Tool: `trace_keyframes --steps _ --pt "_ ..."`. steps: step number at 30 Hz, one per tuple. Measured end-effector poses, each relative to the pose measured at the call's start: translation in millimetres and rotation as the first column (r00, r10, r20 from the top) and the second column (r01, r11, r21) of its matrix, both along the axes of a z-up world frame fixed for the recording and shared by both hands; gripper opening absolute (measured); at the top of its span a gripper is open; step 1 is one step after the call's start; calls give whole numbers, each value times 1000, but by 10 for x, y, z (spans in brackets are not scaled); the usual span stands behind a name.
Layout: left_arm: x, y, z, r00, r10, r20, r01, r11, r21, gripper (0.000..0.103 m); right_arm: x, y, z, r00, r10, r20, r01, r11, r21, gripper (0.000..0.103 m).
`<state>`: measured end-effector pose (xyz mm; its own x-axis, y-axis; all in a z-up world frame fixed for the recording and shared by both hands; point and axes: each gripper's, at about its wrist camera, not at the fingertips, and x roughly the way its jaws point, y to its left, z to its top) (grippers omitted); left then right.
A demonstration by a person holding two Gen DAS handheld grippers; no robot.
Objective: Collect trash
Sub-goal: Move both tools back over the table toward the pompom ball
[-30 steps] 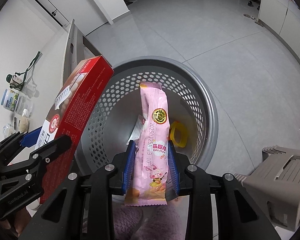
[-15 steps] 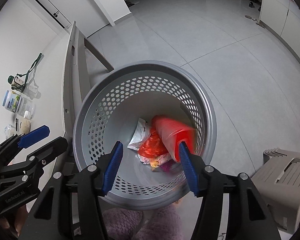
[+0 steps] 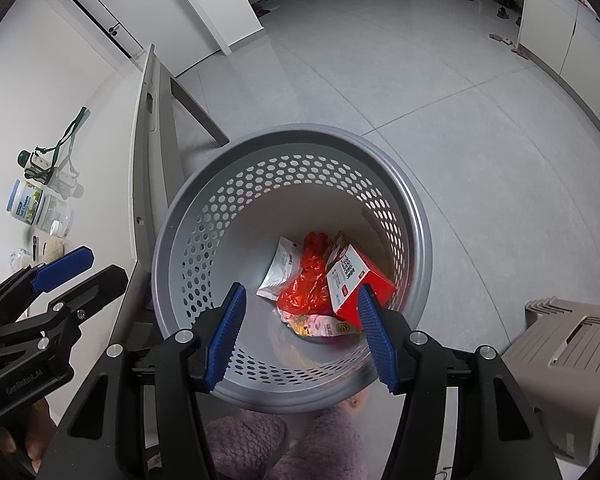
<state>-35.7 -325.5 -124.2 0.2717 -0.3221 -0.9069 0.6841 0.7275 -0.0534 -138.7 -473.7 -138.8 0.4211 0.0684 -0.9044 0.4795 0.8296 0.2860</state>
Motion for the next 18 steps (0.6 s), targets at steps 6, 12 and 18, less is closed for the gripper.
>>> trace_keyframes --steps 6,12,18 --pt "21 120 94 1000 15 19 -15 1000 -14 63 41 103 102 1000 11 14 -11 1000 -10 57" --pt "67 290 241 998 33 45 -31 999 -33 64 99 252 198 999 22 28 -21 1000 -21 57" --pt "211 564 363 996 70 64 -66 996 -54 67 241 445 299 998 46 42 -44 998 -36 60"
